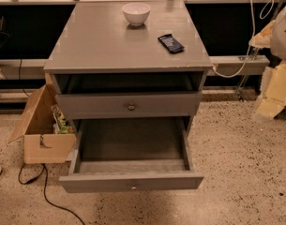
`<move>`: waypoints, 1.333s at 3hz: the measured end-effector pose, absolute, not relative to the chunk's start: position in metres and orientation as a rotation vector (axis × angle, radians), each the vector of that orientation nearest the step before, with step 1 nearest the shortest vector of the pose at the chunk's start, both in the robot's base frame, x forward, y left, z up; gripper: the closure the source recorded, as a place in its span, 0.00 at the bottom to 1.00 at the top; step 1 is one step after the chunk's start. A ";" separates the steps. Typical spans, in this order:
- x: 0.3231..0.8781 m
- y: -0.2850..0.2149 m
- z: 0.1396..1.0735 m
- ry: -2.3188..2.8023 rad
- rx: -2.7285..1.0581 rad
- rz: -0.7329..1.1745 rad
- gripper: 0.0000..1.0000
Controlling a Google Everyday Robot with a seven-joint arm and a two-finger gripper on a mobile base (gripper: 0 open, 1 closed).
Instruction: Place rxbar blueberry into middle drawer
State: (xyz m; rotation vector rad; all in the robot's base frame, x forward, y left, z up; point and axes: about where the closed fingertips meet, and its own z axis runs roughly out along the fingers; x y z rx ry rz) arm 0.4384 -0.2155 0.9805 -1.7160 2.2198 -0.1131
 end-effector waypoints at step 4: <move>0.602 -0.238 0.977 2.153 -1.223 0.054 0.00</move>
Offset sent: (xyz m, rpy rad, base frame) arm 0.0737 -0.0116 -0.0080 0.0853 -0.0760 -0.0793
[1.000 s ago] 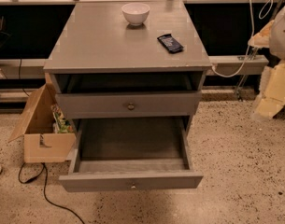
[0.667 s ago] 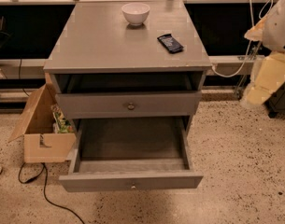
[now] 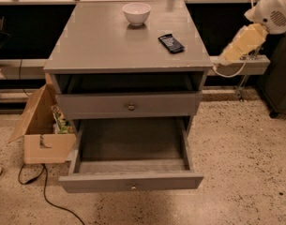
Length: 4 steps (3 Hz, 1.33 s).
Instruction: Place rxbar blueberry into middle drawer
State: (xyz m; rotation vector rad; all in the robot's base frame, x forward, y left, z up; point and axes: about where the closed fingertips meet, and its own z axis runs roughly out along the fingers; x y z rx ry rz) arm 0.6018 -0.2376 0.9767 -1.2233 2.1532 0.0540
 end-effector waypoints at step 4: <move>0.779 -0.193 0.914 2.125 -0.772 0.227 0.00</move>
Offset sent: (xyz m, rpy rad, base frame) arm 0.0525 0.0124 -0.0143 0.1223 -0.0127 -0.0864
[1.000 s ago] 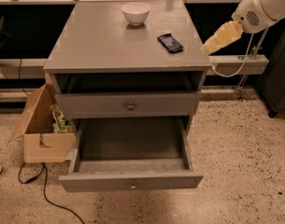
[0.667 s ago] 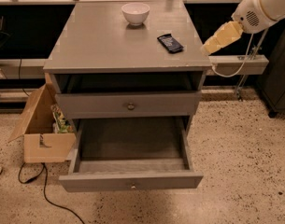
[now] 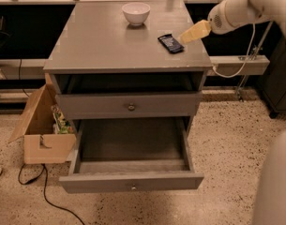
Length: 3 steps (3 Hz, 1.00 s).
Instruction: Place rxbar blueberry into middle drawer
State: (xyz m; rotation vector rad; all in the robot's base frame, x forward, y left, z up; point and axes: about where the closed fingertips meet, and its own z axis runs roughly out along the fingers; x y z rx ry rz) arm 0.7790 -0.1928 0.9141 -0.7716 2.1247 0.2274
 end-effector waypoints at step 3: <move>0.865 -0.131 0.844 2.195 -0.646 0.253 0.00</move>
Offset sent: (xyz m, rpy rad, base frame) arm 0.1080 0.0600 -0.0730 0.0607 0.0523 -0.1213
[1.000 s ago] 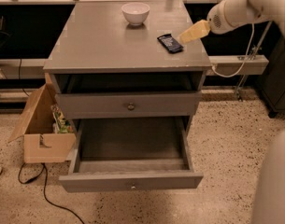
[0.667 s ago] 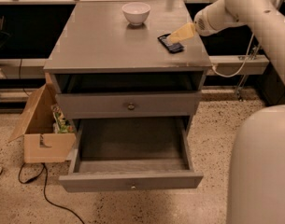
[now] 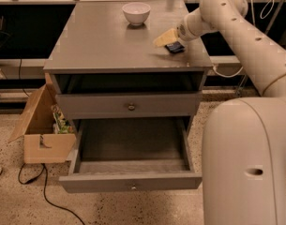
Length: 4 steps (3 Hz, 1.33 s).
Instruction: Place rxbar blueberry into middle drawer
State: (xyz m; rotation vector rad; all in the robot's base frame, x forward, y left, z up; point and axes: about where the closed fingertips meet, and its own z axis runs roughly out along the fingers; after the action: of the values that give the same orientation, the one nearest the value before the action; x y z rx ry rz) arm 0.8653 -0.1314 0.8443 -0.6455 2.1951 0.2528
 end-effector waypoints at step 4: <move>0.870 -0.094 0.819 2.235 -0.644 0.293 0.61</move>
Offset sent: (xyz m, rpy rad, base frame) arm 0.0049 0.0425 -0.0327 0.0192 0.0564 0.0034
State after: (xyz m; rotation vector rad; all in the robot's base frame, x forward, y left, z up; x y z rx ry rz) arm 0.8701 -0.0941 0.8189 -0.6442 2.2352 0.2932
